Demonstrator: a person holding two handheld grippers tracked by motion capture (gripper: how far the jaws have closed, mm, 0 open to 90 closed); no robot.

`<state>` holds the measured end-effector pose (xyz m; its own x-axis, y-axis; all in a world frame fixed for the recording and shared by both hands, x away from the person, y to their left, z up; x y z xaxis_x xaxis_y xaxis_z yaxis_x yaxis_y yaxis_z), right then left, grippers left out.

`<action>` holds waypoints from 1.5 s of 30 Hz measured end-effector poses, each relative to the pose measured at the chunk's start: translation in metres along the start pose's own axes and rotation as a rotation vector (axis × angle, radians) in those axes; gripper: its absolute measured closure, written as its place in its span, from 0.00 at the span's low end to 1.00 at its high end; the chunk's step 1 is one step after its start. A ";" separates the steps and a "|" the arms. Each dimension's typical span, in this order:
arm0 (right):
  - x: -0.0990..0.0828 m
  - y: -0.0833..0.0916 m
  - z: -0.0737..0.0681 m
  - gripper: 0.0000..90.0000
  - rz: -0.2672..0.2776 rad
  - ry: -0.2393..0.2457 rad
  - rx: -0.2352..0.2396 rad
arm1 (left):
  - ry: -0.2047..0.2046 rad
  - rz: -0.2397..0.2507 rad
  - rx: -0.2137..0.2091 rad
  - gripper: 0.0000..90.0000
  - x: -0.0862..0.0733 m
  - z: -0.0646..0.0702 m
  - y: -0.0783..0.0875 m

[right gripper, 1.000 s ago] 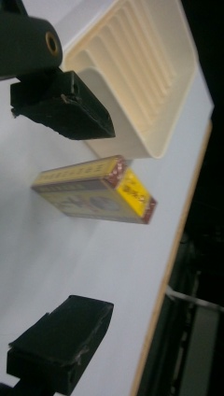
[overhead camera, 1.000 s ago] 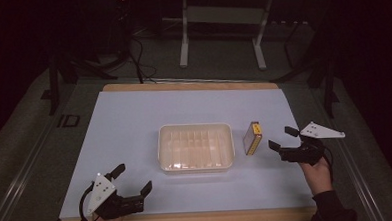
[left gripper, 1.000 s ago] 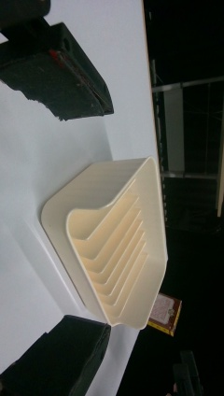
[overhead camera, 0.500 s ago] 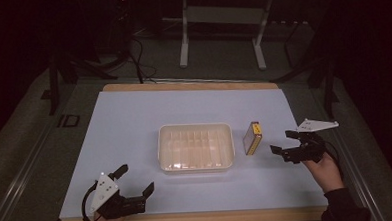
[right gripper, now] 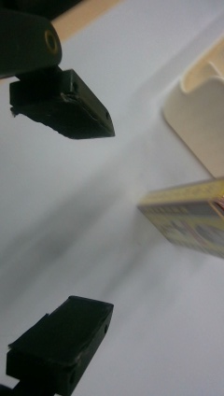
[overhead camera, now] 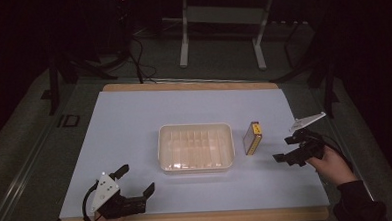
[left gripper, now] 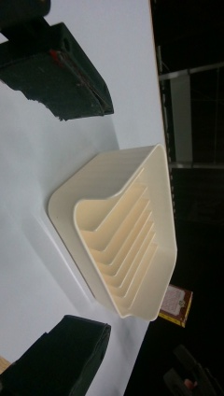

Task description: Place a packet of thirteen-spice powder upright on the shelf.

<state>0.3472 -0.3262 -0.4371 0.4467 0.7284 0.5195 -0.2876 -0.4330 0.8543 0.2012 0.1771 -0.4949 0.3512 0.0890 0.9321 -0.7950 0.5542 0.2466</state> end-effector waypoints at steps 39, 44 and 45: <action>0.006 -0.016 -0.032 0.16 -0.421 0.459 0.277 | 0.003 -0.011 -0.019 0.00 -0.001 0.001 -0.002; 0.012 -0.014 -0.040 0.14 -0.407 0.520 0.283 | 0.004 -0.014 -0.023 0.00 -0.001 0.001 -0.002; 0.013 -0.015 -0.041 0.14 -0.408 0.530 0.288 | 0.001 -0.015 -0.023 0.00 -0.001 0.001 -0.002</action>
<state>0.3227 -0.2888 -0.4435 -0.0210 0.9895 0.1431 0.0813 -0.1409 0.9867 0.2017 0.1746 -0.4962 0.3637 0.0817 0.9279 -0.7781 0.5742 0.2544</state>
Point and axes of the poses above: each handheld gripper's, and its own axes: y roughly backward along the jaws, x roughly out of its top, z roughly to its right, the point moved 2 cm from there along -y, roughly forward along the jaws, and after that the axes turned 10 degrees about y, right-handed, at the moved point
